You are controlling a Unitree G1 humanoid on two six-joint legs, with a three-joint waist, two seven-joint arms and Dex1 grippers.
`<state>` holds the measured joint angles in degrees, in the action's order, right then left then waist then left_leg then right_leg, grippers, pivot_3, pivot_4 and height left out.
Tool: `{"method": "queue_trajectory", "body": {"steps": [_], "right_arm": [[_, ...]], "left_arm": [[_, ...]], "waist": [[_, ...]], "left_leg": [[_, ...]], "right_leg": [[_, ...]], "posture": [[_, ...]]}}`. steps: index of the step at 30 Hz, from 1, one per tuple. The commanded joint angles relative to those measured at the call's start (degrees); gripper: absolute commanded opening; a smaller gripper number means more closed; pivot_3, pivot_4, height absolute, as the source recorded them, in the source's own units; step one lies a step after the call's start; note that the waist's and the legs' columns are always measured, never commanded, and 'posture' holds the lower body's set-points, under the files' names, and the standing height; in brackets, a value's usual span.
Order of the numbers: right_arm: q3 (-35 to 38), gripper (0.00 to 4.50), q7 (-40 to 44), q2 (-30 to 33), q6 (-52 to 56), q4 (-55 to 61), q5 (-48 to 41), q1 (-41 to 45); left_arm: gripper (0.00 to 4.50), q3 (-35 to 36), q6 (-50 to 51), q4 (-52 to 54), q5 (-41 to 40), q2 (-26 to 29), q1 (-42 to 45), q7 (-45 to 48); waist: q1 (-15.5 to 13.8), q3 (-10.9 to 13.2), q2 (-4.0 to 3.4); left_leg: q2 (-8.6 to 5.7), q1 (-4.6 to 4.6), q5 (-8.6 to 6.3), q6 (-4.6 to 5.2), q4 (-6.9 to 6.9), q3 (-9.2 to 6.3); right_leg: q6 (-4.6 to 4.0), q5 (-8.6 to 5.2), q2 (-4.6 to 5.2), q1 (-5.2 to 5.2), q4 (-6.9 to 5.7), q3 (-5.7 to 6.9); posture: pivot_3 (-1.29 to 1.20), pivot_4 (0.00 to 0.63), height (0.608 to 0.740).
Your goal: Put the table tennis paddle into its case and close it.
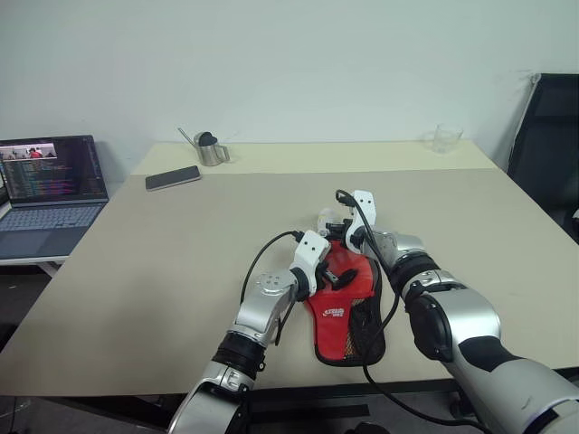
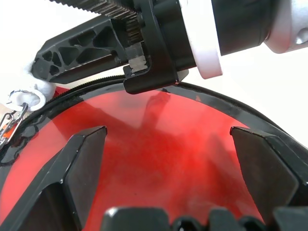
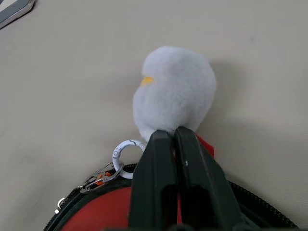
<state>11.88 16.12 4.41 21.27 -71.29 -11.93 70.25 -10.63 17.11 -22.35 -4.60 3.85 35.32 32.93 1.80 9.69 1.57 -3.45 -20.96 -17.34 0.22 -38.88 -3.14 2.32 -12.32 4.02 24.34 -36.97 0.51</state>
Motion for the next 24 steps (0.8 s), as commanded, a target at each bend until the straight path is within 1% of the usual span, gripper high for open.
{"method": "queue_trajectory", "body": {"steps": [1,7,15,24], "right_arm": [[0.5,0.03,-0.4,0.4,-2.3,1.0,0.3,1.2],[1.7,0.03,-3.1,1.5,-3.8,1.0,-0.2,2.0],[3.4,0.03,-10.1,5.0,-7.3,-0.6,0.1,2.9],[2.8,0.03,-12.5,8.0,-8.7,-1.4,2.0,2.5]], "left_arm": [[4.5,-0.2,-0.1,0.3,0.5,0.1,-0.3,-0.5],[4.5,-0.1,0.0,0.3,0.6,0.1,-0.2,-0.3],[4.5,-0.5,-0.2,0.0,0.7,-0.1,0.0,0.1],[4.5,-0.9,-0.4,-0.4,1.0,-0.4,0.1,0.3]], "waist": [[0.0,0.0,0.0],[0.0,0.0,0.0],[-0.3,0.0,-0.01],[-0.3,0.0,-0.04]], "left_leg": [[0.0,0.0,0.0,0.0,0.0,0.0],[0.0,0.0,0.0,0.0,0.0,-0.01],[-0.02,-0.02,0.0,0.0,0.0,-0.02],[-0.01,-0.04,0.0,0.01,0.02,-0.01]], "right_leg": [[0.0,0.0,0.0,0.0,0.0,0.0],[0.0,0.0,0.0,0.0,0.0,0.01],[0.0,0.0,0.02,-0.01,0.03,0.02],[0.0,0.0,0.02,-0.01,0.04,0.01]], "posture": [[0.0,0.15,0.74],[0.0,0.15,0.74],[0.0,0.15,0.74],[0.0,0.15,0.74]]}}
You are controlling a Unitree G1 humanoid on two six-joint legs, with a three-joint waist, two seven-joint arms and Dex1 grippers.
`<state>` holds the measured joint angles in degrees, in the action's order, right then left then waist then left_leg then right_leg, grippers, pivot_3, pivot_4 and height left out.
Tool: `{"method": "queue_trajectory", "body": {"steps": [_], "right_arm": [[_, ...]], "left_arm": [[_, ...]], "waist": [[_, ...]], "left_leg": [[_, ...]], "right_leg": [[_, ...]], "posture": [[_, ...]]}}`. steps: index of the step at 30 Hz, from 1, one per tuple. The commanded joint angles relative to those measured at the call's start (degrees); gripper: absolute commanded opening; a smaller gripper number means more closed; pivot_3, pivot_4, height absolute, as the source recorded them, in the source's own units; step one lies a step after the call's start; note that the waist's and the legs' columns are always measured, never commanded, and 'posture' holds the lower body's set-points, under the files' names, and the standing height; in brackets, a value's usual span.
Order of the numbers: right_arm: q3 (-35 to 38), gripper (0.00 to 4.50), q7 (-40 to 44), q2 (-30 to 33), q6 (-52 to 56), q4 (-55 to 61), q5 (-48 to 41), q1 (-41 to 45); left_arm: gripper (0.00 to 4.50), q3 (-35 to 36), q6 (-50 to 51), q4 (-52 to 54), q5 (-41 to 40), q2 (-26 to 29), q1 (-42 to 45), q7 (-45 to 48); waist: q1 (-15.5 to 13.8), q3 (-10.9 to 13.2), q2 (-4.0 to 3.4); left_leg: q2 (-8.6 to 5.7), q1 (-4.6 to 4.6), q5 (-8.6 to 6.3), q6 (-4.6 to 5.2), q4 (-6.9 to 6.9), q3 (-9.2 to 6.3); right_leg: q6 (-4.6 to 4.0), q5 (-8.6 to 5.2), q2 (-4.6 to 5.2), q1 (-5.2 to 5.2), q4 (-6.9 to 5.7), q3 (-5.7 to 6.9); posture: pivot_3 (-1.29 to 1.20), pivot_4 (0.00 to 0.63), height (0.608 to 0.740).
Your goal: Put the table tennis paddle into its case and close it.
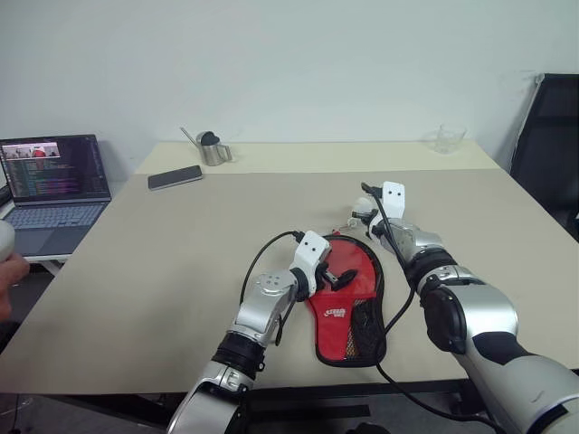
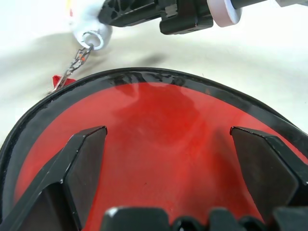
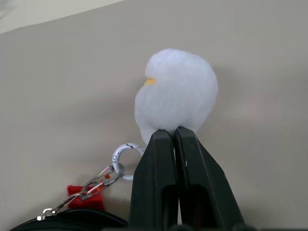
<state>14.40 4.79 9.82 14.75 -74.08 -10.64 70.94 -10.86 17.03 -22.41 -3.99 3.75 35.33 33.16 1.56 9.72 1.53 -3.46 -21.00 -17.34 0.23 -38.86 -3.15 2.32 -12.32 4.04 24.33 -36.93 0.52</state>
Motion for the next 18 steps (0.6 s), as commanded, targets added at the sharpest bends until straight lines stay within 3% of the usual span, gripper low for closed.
{"method": "queue_trajectory", "body": {"steps": [1,11,17,18], "right_arm": [[0.3,0.03,-1.1,3.1,-2.3,1.4,1.0,1.8],[-0.6,0.03,3.1,12.7,1.3,3.7,3.1,-1.3],[-5.9,0.03,13.6,12.9,5.1,10.8,5.2,-4.4],[-6.5,0.32,14.3,12.6,5.2,12.1,5.3,-4.7]], "left_arm": [[4.5,-0.6,-0.3,-0.3,0.3,-0.3,0.1,0.1],[4.5,-1.3,-0.6,-1.2,0.7,-0.7,0.5,0.8],[4.5,-1.3,-1.3,-2.7,0.9,-1.1,1.3,1.3],[4.5,-1.3,-1.5,-3.0,1.0,-1.2,1.4,1.4]], "waist": [[-0.1,0.0,0.0],[0.2,0.0,-0.03],[0.3,0.0,-0.09],[0.3,0.0,-0.1]], "left_leg": [[0.0,-0.01,0.0,0.0,0.0,0.0],[0.01,0.0,-0.08,0.14,0.05,0.03],[0.02,0.09,-0.1,0.2,0.04,0.1],[0.02,0.09,-0.1,0.2,0.03,0.09]], "right_leg": [[0.0,0.0,0.0,0.0,0.01,0.0],[0.0,-0.01,0.0,-0.04,0.09,0.01],[0.0,-0.01,-0.01,-0.09,0.02,-0.03],[0.0,0.0,-0.01,-0.09,0.02,-0.02]], "posture": [[0.0,0.15,0.74],[0.0,0.15,0.74],[0.0,0.15,0.74],[0.0,0.15,0.74]]}}
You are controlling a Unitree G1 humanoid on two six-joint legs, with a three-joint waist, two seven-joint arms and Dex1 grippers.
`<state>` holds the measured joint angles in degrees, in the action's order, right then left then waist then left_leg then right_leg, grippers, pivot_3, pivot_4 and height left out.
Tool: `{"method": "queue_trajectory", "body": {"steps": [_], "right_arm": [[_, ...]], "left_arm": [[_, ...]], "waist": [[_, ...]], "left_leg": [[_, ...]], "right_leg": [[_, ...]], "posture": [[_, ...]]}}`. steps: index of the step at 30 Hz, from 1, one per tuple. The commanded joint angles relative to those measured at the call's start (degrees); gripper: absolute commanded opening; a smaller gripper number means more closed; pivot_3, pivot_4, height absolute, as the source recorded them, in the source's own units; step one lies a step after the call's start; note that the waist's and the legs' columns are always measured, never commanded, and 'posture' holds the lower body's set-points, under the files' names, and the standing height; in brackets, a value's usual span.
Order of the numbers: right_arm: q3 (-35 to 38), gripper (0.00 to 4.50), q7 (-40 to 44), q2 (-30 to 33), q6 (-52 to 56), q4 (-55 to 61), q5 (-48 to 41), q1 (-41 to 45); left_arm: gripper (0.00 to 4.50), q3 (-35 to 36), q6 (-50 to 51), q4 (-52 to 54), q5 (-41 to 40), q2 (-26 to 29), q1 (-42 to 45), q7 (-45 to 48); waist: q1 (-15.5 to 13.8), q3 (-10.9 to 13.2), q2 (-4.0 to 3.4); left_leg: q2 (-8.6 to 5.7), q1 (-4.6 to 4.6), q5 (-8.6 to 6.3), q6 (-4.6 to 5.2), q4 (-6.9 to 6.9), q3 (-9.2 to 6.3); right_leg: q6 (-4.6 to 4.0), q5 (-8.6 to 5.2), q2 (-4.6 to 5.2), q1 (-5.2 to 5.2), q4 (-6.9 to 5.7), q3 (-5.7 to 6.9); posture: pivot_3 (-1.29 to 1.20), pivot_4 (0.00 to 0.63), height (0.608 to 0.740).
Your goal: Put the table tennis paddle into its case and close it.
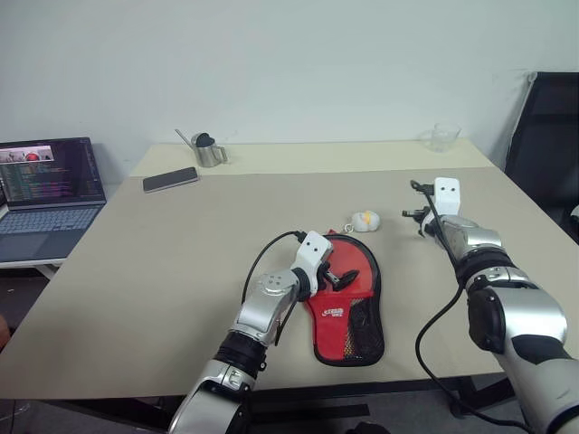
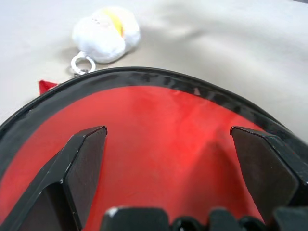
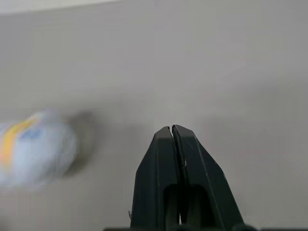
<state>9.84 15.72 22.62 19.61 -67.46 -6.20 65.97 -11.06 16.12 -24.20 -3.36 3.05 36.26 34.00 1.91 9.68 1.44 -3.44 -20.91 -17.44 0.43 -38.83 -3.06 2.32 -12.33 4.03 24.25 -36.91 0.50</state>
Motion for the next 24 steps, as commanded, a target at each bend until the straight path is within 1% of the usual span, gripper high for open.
{"method": "queue_trajectory", "body": {"steps": [1,3,5,7,8,13,16,20,24], "right_arm": [[-2.3,0.42,4.6,-0.6,0.4,6.9,0.8,0.2],[-2.9,0.99,5.9,-1.1,0.1,8.8,0.6,0.3],[-2.1,1.7,4.6,-1.8,-1.2,8.4,0.2,2.0],[-1.3,2.48,3.0,-2.5,-2.6,6.5,0.0,3.9],[-1.1,2.74,2.6,-3.0,-3.0,5.3,0.0,4.5],[0.2,4.45,-3.8,-6.5,-5.5,-1.3,-0.1,6.5],[2.5,4.45,-8.3,-9.0,-6.4,-4.4,-1.2,6.8],[4.4,4.45,-10.2,-12.5,-7.8,-6.5,-1.9,6.9],[5.3,4.45,-12.9,-14.5,-9.3,-7.5,-1.9,6.7]], "left_arm": [[4.5,-1.1,-0.7,-1.5,0.5,-0.5,0.6,0.6],[4.5,-1.2,-1.0,-1.8,0.6,-0.6,0.7,0.8],[4.5,-1.1,-1.0,-1.7,0.7,-0.5,0.7,0.8],[4.5,-1.0,-1.0,-1.7,0.8,-0.4,0.6,0.8],[4.5,-0.9,-1.1,-1.7,0.9,-0.3,0.6,0.8],[4.5,-0.9,-0.9,-1.2,1.1,0.0,0.3,0.5],[4.5,-1.0,-0.7,-0.3,1.3,0.2,-0.4,0.4],[4.5,-0.9,0.3,1.6,1.3,0.7,-1.3,0.0],[4.5,-0.7,1.4,3.6,1.3,1.2,-2.3,-0.5]], "waist": [[-0.1,0.0,-0.02],[-0.1,0.0,-0.02],[-0.2,0.0,-0.02],[-0.2,0.0,-0.03],[-0.2,0.0,-0.04],[-0.2,0.0,-0.04],[-0.2,0.0,-0.05],[-0.1,0.0,-0.06],[0.0,0.0,-0.09]], "left_leg": [[0.0,0.0,0.0,0.0,0.0,0.0],[-0.01,-0.01,0.01,-0.02,-0.01,-0.03],[-0.01,-0.01,0.01,-0.03,-0.01,-0.05],[-0.01,0.0,0.03,-0.07,-0.01,-0.06],[-0.01,0.0,0.06,-0.11,-0.01,-0.06],[-0.01,0.0,0.07,-0.14,0.0,-0.07],[-0.01,0.0,0.09,-0.18,0.0,-0.07],[-0.01,-0.02,0.1,-0.19,0.01,-0.07],[-0.01,-0.02,0.09,-0.19,0.03,-0.07]], "right_leg": [[0.0,0.0,0.0,0.0,0.0,0.0],[0.0,0.0,0.0,0.0,0.01,0.02],[0.0,0.0,0.0,0.0,0.02,0.04],[0.0,0.0,0.0,0.01,0.02,0.03],[0.0,0.0,0.0,0.01,0.01,0.03],[0.0,0.0,0.0,0.01,0.03,0.02],[0.0,0.0,0.01,0.01,0.02,0.0],[0.0,0.0,0.01,0.03,0.03,0.0],[0.0,0.0,0.01,0.06,0.03,-0.01]], "posture": [[0.0,0.15,0.74],[0.0,0.15,0.74],[0.0,0.15,0.74],[0.0,0.15,0.74],[0.0,0.15,0.74],[0.0,0.15,0.74],[0.0,0.15,0.74],[0.0,0.15,0.74],[0.0,0.15,0.74]]}}
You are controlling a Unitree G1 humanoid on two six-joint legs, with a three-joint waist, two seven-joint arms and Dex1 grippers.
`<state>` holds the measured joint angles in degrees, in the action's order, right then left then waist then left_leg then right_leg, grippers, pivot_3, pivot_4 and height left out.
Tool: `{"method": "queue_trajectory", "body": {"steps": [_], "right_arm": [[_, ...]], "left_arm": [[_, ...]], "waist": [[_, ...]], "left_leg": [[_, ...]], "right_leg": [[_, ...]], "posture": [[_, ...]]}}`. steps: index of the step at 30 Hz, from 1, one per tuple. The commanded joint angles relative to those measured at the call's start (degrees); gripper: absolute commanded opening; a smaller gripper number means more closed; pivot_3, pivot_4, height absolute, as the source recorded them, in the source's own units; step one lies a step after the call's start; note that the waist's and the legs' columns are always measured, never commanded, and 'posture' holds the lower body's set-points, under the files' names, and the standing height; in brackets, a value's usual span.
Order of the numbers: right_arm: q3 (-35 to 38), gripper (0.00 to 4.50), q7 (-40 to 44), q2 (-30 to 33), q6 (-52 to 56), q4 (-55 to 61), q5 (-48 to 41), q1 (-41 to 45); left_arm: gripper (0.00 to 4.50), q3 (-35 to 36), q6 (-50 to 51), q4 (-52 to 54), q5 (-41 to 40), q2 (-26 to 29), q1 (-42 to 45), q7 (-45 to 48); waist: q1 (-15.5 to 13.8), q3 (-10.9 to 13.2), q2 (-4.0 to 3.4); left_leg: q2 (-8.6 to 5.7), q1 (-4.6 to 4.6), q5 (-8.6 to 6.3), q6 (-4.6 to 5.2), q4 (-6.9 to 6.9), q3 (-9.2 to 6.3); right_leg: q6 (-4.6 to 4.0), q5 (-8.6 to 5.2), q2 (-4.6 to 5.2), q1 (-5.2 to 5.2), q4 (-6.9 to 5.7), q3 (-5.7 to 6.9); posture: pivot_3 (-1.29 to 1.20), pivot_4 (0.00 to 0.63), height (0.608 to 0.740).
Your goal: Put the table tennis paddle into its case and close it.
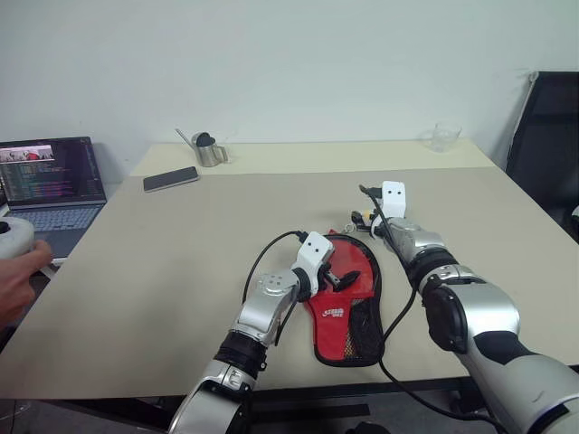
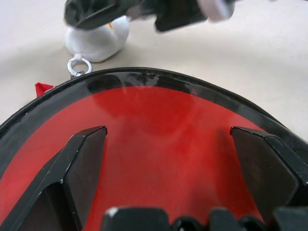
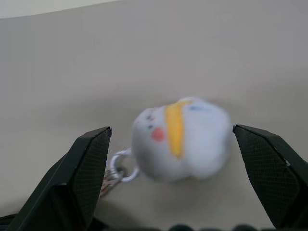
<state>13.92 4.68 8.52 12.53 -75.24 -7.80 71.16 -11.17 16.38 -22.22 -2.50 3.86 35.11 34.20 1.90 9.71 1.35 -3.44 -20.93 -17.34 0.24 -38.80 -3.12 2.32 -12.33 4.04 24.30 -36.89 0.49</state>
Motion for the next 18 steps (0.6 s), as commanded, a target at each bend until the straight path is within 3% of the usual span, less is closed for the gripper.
{"method": "queue_trajectory", "body": {"steps": [1,18], "right_arm": [[1.4,4.45,-2.5,-0.6,-2.5,0.1,-0.3,1.4],[1.3,4.29,-11.3,-4.2,-5.2,-1.3,2.3,0.0]], "left_arm": [[4.5,-0.6,1.4,2.0,0.5,0.5,-1.3,-0.8],[4.5,0.5,8.2,13.8,0.0,6.0,-6.4,-2.5]], "waist": [[0.0,0.0,0.0],[0.1,0.0,-0.08]], "left_leg": [[0.0,0.0,0.0,0.0,0.0,0.0],[0.0,0.01,0.0,0.0,0.02,0.0]], "right_leg": [[0.0,0.0,0.0,0.0,0.0,0.0],[-0.01,0.0,-0.01,0.01,-0.01,-0.01]], "posture": [[0.0,0.15,0.74],[0.0,0.15,0.74]]}}
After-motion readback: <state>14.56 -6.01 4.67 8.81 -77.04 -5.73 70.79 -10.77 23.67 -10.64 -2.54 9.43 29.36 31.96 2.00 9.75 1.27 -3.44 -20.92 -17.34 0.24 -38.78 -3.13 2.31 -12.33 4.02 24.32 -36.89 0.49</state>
